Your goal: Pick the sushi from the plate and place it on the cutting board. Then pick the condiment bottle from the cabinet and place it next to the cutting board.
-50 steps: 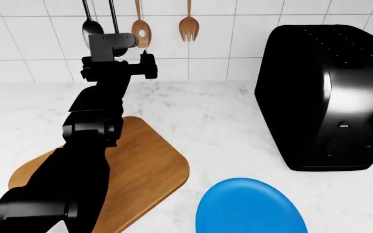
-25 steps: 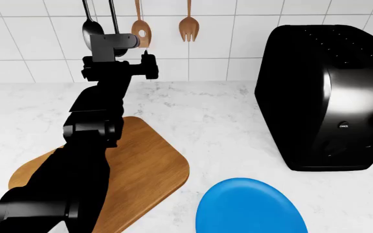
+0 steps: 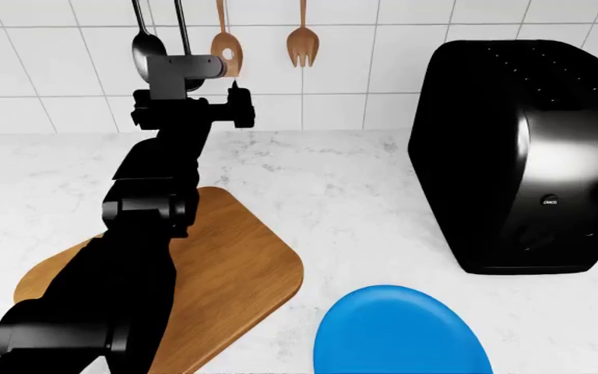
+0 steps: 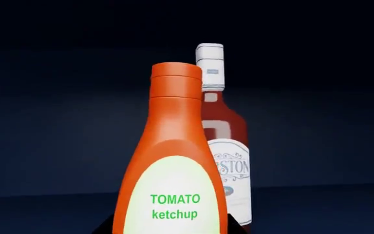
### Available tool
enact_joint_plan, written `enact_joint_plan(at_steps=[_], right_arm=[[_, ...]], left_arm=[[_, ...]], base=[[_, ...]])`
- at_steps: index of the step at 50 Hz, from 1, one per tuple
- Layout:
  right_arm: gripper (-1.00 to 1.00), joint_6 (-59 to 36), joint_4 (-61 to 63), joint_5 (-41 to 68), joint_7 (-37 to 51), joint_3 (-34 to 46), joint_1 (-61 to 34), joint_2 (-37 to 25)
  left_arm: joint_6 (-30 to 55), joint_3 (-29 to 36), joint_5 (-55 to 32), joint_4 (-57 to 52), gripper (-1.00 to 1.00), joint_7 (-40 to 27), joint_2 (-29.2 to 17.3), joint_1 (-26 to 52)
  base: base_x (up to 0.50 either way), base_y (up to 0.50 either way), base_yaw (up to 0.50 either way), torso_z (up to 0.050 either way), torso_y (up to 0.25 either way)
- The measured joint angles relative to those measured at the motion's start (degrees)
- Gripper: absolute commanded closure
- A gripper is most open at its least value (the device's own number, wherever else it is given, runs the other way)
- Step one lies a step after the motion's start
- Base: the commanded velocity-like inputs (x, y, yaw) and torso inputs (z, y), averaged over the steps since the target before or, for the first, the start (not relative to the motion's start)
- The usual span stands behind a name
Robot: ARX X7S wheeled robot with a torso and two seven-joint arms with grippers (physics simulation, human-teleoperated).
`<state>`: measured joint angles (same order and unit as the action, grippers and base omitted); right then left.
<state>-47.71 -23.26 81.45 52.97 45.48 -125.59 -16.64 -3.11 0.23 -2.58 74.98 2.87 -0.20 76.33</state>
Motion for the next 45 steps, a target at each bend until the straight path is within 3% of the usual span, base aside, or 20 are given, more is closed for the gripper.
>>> enact_joint_plan(at_steps=[18, 31, 45], right_arm=[[1.00, 1.89, 8.54, 5.23, 5.30, -1.50, -4.01, -1.62], [1.00, -7.62, 14.16, 3.66, 7.51, -11.34, -7.17, 2.15], [1.00, -12.30, 15.93, 4.73, 9.02, -15.80, -6.85, 4.12]], left_arm=[[-0.04, 0.43, -0.16, 0.00, -1.00, -0.17, -0.01, 0.00], [0.00, 0.45, -0.18, 0.00, -1.00, -0.19, -0.02, -0.01], [-0.08, 0.56, -0.23, 0.00, -1.00, -0.19, -0.02, -0.04]], base=[[0.00, 0.00, 0.00, 0.000, 0.000], [0.00, 0.00, 0.00, 0.000, 0.000], [-0.50, 0.02, 0.00, 0.000, 0.000]])
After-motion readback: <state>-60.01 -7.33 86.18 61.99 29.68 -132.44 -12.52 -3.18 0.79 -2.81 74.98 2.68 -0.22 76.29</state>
